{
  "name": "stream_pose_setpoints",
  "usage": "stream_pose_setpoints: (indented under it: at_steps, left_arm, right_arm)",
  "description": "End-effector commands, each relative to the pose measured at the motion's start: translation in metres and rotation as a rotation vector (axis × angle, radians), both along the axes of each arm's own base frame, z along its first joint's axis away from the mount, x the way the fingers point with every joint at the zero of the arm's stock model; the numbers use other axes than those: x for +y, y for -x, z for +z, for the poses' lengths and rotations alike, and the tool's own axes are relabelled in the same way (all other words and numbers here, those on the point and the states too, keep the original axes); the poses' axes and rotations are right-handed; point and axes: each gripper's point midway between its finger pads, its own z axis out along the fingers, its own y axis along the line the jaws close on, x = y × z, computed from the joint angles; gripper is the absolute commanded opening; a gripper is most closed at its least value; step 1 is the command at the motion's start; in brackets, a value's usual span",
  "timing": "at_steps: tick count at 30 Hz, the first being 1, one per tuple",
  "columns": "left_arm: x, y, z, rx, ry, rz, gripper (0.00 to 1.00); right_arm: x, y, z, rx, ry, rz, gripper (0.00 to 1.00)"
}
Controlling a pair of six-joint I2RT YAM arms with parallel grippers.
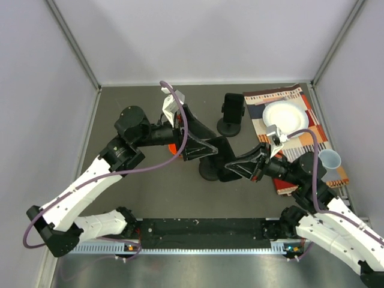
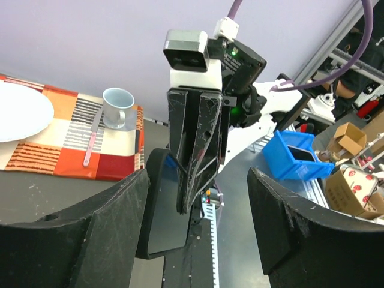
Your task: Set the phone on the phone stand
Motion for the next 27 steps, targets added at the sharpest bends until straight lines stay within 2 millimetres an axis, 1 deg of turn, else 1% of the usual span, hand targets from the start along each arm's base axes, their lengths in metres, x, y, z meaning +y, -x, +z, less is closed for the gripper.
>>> stream_pose_setpoints:
  at_steps: [1, 2, 3, 5, 6, 7, 8, 10, 11, 12, 13, 14, 15, 17, 18, 21, 23, 24, 27]
  left_arm:
    - [-0.006, -0.003, 0.013, 0.026, 0.065, -0.010, 0.72]
    - [-0.006, -0.005, 0.013, 0.031, 0.066, 0.000, 0.72]
    - [-0.004, -0.013, 0.016, 0.038, 0.074, 0.048, 0.72]
    - [0.002, -0.022, 0.017, 0.053, 0.103, 0.095, 0.73]
    - [0.005, -0.020, 0.019, 0.053, 0.120, 0.084, 0.73]
    - [0.005, -0.012, 0.021, 0.058, 0.129, 0.025, 0.73]
    - [0.003, -0.012, 0.018, 0.067, 0.117, 0.006, 0.73]
    - [-0.002, -0.018, 0.010, 0.112, 0.086, 0.012, 0.71]
    - [-0.002, -0.019, 0.010, 0.112, 0.095, 0.013, 0.68]
    - [-0.003, -0.018, 0.009, 0.114, 0.099, 0.004, 0.64]
    - [-0.004, -0.017, 0.005, 0.139, 0.099, -0.009, 0.64]
    - [-0.004, -0.012, 0.011, 0.116, 0.126, -0.038, 0.64]
    - [-0.005, -0.011, 0.010, 0.122, 0.132, -0.053, 0.64]
    - [-0.004, -0.004, 0.011, 0.143, 0.146, -0.103, 0.63]
    - [-0.003, 0.000, 0.019, 0.114, 0.180, -0.126, 0.63]
    - [-0.002, 0.009, 0.020, 0.123, 0.186, -0.169, 0.64]
    - [-0.003, 0.011, 0.021, 0.115, 0.183, -0.174, 0.61]
    - [-0.004, 0.011, 0.021, 0.114, 0.182, -0.173, 0.55]
    - [-0.006, 0.010, 0.019, 0.118, 0.175, -0.181, 0.47]
  right_arm:
    - [-0.013, 0.011, 0.063, -0.165, -0.169, -0.022, 0.00]
    - [-0.014, 0.013, 0.063, -0.169, -0.166, -0.014, 0.00]
    - [-0.014, 0.014, 0.064, -0.168, -0.163, -0.013, 0.00]
    - [-0.017, 0.016, 0.063, -0.172, -0.155, -0.016, 0.00]
    - [-0.018, 0.016, 0.061, -0.169, -0.153, -0.024, 0.00]
    - [-0.019, 0.017, 0.062, -0.174, -0.157, -0.027, 0.00]
    - [-0.021, 0.018, 0.063, -0.179, -0.163, -0.030, 0.00]
    - [-0.023, 0.020, 0.069, -0.189, -0.180, -0.031, 0.00]
    - [-0.024, 0.020, 0.073, -0.201, -0.194, -0.037, 0.00]
    - [-0.024, 0.017, 0.074, -0.198, -0.199, -0.043, 0.00]
    - [-0.023, 0.016, 0.078, -0.201, -0.209, -0.046, 0.00]
    - [-0.022, 0.014, 0.079, -0.199, -0.210, -0.047, 0.00]
    - [-0.019, 0.012, 0.083, -0.207, -0.213, -0.043, 0.00]
    - [-0.016, 0.009, 0.084, -0.202, -0.214, -0.042, 0.00]
    - [-0.015, 0.007, 0.086, -0.205, -0.219, -0.043, 0.00]
    - [-0.012, 0.006, 0.088, -0.207, -0.225, -0.031, 0.00]
    - [-0.010, 0.007, 0.090, -0.207, -0.234, -0.017, 0.00]
    - [-0.009, 0.007, 0.090, -0.208, -0.234, -0.014, 0.00]
    - [-0.008, 0.006, 0.088, -0.202, -0.235, -0.014, 0.00]
